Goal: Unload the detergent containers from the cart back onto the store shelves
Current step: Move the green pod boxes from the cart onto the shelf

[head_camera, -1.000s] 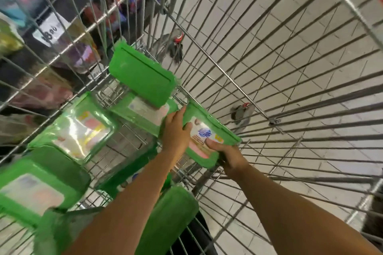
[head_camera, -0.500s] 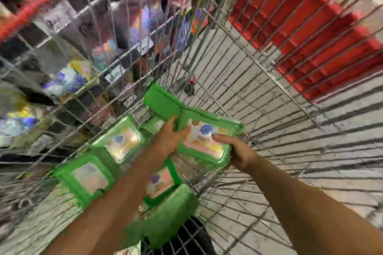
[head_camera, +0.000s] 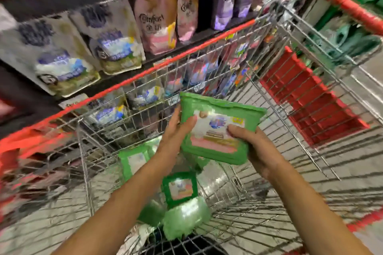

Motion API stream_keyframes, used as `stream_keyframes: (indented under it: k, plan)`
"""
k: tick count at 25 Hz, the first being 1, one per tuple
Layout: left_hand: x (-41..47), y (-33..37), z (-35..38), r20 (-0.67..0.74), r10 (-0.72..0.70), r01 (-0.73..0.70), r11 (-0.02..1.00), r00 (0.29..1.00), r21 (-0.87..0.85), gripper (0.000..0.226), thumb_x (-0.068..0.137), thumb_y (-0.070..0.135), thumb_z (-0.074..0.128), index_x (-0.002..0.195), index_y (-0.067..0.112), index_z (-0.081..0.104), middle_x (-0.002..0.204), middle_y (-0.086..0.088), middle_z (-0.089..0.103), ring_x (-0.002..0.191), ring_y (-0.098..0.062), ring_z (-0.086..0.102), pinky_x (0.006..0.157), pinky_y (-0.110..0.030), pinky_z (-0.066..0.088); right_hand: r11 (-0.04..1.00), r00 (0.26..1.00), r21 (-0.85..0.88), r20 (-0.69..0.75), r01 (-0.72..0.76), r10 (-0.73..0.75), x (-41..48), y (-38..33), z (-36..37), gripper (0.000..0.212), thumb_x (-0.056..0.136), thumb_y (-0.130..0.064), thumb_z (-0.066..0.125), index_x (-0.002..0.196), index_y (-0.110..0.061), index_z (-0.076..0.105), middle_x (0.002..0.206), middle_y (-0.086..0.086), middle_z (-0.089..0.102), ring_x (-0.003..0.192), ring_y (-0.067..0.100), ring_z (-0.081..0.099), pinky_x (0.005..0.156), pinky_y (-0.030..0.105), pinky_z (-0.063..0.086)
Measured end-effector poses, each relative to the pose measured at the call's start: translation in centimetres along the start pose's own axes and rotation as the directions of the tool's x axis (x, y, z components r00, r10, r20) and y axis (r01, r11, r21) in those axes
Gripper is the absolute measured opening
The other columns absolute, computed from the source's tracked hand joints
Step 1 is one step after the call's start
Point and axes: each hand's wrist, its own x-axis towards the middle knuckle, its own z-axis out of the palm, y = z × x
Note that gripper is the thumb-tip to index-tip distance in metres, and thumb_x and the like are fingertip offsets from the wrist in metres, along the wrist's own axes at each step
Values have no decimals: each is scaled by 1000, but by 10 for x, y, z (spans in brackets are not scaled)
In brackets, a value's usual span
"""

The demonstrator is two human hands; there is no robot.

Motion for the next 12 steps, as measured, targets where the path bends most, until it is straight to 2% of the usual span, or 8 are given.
stream_keyframes:
  k: [3,6,8,10,12]
  plan:
    - [-45,18,-9,-98,108,-118,988,989,-103,45,70,45,74,110,58,57,112,15,71,99,-14,71,68,-26,58,993,994,90,77,73,-80,-18,-8,32,65,66,-26,77,124,-2,57,110,16,72,90,27,72,67,31,58]
    - [-90,19,-24,-273,208,-259,952,939,-165,47,73,40,73,111,58,53,107,18,72,96,-12,71,64,-25,57,994,984,50,146,100,-106,-31,-5,67,58,72,-30,73,123,-5,59,113,16,71,97,31,70,78,41,59]
    - [-117,21,-37,-390,271,-353,923,880,-156,52,76,35,74,120,50,50,104,16,74,91,-9,72,62,-23,57,992,977,-22,176,124,-118,-36,-1,94,59,72,-37,73,122,-11,58,112,11,71,100,31,69,85,47,57]
    - [-145,22,-53,-495,311,-423,897,811,-130,61,77,33,72,133,37,48,105,11,74,88,-10,72,62,-23,56,983,960,-70,237,167,-146,-44,6,124,54,71,-39,73,118,-17,58,106,4,74,95,24,72,77,38,59]
    - [-173,23,-70,-573,339,-464,882,746,-83,66,79,34,72,139,31,44,111,7,73,92,-12,71,65,-24,56,979,935,-85,322,188,-151,-54,12,154,52,71,-40,76,115,-19,58,100,-3,76,89,16,73,67,27,57]
